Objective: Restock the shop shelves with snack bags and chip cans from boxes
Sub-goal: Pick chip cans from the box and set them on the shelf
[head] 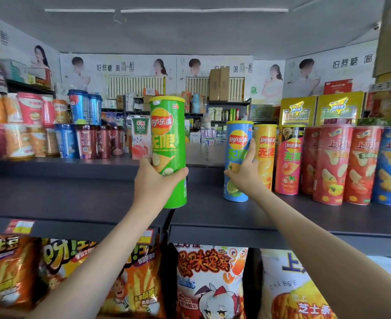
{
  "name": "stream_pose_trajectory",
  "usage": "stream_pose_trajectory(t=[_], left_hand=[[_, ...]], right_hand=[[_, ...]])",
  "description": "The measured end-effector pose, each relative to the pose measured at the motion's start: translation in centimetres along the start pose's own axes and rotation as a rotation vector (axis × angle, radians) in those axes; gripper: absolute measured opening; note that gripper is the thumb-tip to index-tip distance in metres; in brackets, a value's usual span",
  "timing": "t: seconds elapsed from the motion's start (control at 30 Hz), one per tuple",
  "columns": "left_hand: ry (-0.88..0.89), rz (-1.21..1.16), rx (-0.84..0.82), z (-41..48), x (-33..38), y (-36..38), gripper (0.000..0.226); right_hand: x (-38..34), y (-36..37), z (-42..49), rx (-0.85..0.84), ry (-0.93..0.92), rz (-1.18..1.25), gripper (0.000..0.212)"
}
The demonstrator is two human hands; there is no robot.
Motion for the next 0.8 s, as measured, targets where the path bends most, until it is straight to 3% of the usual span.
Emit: stream_pose_trajectory(t=[0.17,0.33,0.5,0.63,0.8], left_hand=[[-0.033,-0.003,-0.087,-0.6,0.1,2.7,0.058],[-0.041,0.003,-0.188,-1.1,1.2,6.6,0.057],[-0.128,-0.064,-0.29,1.1,0.6,10.7,0.052],[-0.163,-0.022,-0.265,3.7,-1.5,12.6,0.062],[-0.147,0.068,-0.248,6.5,-4.1,14.2,0.075]], right_hand=[[0.3,-0.6,0.0,0.021,0.003,0.032,0.114],[-0.5,-3.7,-0.1,0.048,-0.09,0.048,0.099],[1.2,-4.6,0.4,-0.069,-0.017,0.054,0.114],[2.4,-3.1,0.7,-0.092,0.035,0.12,0.127],[2.5,-0.3,1.2,-0.05,-0.023,0.068,0.121]])
Point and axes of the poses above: each hand's wrist, its own z-axis towards the middle knuckle, its own y-axis out of the palm, x = y × z, the point moved 8 cm from there along z, towards the middle knuckle, and after that the axes turned 6 degrees about x, right-handed, at the moved point
